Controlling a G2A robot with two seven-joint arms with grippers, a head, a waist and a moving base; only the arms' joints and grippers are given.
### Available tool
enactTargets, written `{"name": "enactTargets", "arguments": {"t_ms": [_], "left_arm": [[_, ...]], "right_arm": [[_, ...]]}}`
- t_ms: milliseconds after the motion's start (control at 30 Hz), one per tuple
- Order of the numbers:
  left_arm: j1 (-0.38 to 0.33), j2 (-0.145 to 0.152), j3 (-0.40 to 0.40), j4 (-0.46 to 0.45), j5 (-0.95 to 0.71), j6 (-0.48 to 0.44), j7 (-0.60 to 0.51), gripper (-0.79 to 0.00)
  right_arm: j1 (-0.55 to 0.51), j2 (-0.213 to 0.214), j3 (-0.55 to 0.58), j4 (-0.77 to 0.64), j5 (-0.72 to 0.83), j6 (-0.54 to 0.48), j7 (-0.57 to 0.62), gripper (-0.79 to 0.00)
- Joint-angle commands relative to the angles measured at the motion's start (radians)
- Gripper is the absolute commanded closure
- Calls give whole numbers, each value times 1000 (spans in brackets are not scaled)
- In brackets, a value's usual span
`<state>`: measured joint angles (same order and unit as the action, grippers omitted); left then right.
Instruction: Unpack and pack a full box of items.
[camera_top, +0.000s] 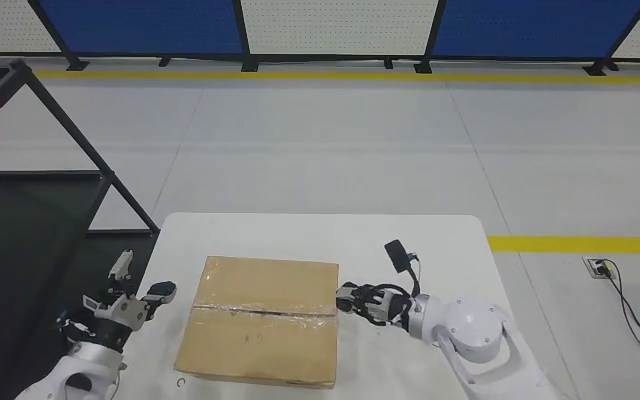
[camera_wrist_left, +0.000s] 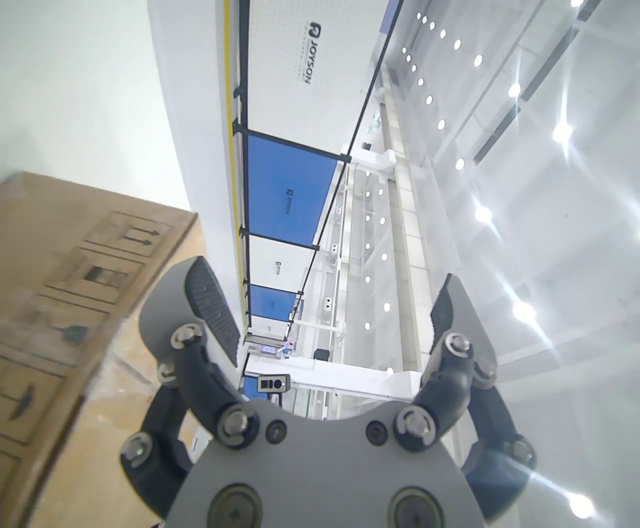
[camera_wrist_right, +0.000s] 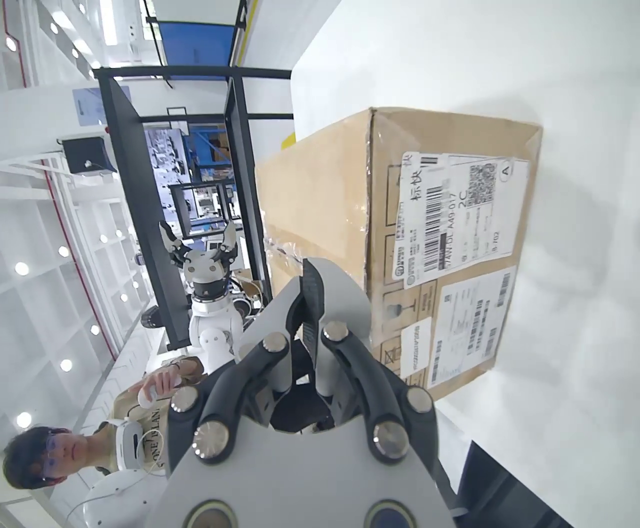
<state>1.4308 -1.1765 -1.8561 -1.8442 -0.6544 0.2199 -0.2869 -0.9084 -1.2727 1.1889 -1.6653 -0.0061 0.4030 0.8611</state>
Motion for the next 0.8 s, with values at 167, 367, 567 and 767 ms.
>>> {"name": "enactTargets", "arguments": {"t_ms": [167, 367, 567, 767], "left_arm": [[-8, 4, 49, 72, 65, 5, -46, -785], [-24, 3, 113, 79, 102, 11, -59, -785], [-25, 2, 141, 75, 112, 7, -63, -785], [-12, 2, 141, 52, 99, 5, -62, -785]], "right_arm": [[134, -21, -135, 96, 10, -15, 76, 0], [266, -61, -286, 208, 19, 0, 82, 0], [360, -100, -367, 313, 48, -6, 42, 0], [355, -96, -319, 327, 72, -60, 15, 0]]}}
